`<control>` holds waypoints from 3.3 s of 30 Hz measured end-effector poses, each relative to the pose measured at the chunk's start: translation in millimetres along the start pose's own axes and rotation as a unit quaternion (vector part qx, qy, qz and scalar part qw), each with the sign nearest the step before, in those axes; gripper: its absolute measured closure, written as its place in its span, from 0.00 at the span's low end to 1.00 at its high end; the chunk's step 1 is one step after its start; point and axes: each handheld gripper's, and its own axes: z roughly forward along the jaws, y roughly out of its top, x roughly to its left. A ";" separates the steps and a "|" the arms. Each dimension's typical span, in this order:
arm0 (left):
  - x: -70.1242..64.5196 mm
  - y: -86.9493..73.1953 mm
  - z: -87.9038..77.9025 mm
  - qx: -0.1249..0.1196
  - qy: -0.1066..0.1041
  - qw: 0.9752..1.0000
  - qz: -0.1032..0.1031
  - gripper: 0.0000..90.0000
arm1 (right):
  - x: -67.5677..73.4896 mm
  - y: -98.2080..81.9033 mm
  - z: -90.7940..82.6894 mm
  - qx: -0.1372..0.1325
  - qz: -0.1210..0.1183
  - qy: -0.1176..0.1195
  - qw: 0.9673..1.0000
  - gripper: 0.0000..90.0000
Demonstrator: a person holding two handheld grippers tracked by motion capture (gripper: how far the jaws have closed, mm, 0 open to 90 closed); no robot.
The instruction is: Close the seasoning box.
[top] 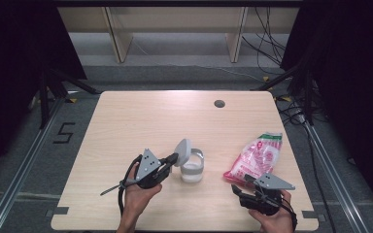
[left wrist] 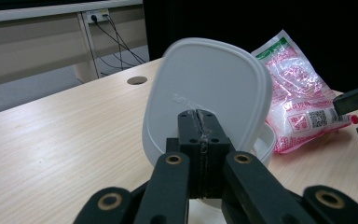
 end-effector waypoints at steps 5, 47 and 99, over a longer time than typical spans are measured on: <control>-3.8 1.0 2.8 -0.004 -0.008 1.000 -0.001 0.98 | -0.5 -0.3 0.7 0.000 -0.004 -0.006 1.000 0.43; -22.4 -24.1 -19.4 0.025 -0.024 0.999 0.004 0.38 | 0.8 -1.5 3.3 -0.009 -0.006 0.016 1.000 0.40; -31.4 -62.3 -22.9 0.072 -0.021 0.997 0.026 0.32 | 8.8 -9.8 0.1 0.021 -0.019 0.045 0.999 0.36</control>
